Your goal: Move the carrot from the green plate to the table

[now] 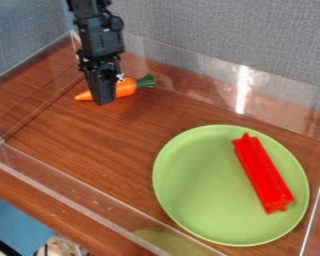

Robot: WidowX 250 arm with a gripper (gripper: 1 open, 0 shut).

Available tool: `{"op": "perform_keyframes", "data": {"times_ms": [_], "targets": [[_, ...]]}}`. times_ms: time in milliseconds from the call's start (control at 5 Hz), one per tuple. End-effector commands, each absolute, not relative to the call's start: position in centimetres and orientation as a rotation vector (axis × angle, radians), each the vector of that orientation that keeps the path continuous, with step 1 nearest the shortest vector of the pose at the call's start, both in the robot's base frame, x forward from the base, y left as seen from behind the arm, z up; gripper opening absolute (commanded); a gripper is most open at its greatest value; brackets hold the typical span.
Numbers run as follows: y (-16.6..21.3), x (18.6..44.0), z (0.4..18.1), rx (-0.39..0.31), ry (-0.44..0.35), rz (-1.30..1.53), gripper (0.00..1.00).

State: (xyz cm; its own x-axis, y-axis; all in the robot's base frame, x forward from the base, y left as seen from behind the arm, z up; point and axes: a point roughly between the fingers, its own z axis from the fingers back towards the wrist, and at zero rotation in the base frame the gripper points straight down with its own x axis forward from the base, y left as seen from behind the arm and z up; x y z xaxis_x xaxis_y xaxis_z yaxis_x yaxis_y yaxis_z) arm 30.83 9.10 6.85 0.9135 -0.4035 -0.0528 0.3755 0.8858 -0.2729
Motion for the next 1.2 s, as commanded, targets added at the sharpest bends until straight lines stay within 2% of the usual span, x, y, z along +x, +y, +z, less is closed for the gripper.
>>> {"op": "perform_keyframes", "data": {"times_ms": [0, 400, 1000], "targets": [[9.4, 33.2, 7.8, -0.218, 0.058, -0.511, 0.00], [8.0, 35.4, 5.9, -0.205, 0.043, -0.732, 0.00], [9.8, 37.8, 4.7, -0.225, -0.063, -0.485, 0.00]]}}
